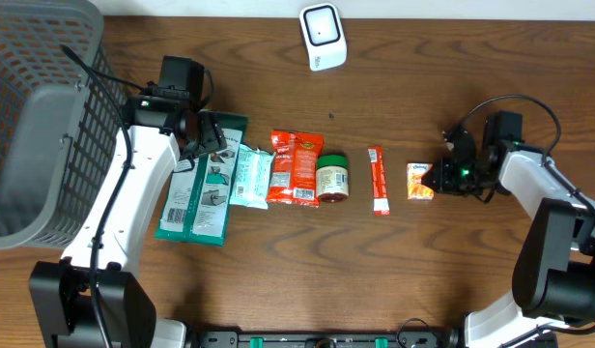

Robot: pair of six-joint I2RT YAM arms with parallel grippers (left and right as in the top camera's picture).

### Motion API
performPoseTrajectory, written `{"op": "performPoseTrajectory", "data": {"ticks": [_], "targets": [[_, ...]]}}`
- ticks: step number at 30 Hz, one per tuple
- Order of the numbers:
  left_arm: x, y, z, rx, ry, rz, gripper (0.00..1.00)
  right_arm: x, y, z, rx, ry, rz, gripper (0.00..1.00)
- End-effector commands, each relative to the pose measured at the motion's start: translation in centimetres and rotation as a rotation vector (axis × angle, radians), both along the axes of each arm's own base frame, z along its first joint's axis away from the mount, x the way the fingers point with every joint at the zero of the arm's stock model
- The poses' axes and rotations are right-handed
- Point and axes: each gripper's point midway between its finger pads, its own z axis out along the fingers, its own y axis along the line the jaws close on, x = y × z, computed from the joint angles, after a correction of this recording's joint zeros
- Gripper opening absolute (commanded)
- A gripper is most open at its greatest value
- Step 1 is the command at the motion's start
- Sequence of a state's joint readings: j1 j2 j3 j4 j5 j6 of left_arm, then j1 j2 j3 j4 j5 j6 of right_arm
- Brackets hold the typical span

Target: Scan the item barcode

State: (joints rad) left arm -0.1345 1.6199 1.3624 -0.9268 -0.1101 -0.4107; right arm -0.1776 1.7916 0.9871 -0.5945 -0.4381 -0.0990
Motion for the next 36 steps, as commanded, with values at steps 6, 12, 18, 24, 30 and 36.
{"op": "performPoseTrajectory", "data": {"ticks": [6, 12, 18, 24, 30, 36], "targets": [[-0.1, 0.1, -0.2, 0.008, 0.008, -0.004, 0.84, -0.9, 0.4, -1.6, 0.024, -0.014, 0.009, 0.08], [-0.1, 0.1, -0.2, 0.008, 0.008, -0.004, 0.84, 1.2, -0.8, 2.9, -0.060, -0.056, -0.043, 0.01], [-0.1, 0.1, -0.2, 0.008, 0.008, -0.004, 0.84, 2.1, -1.4, 6.4, -0.366, -0.129, -0.086, 0.01], [-0.1, 0.1, -0.2, 0.008, 0.008, -0.004, 0.84, 2.1, -0.7, 7.5, -0.763, -0.193, -0.098, 0.01], [-0.1, 0.1, -0.2, 0.008, 0.008, -0.004, 0.84, 2.1, 0.3, 7.5, -1.078, -0.248, -0.072, 0.01], [-0.1, 0.1, -0.2, 0.008, 0.008, -0.004, 0.84, 2.1, 1.6, 4.7, -1.181, -0.235, -0.013, 0.01]]}}
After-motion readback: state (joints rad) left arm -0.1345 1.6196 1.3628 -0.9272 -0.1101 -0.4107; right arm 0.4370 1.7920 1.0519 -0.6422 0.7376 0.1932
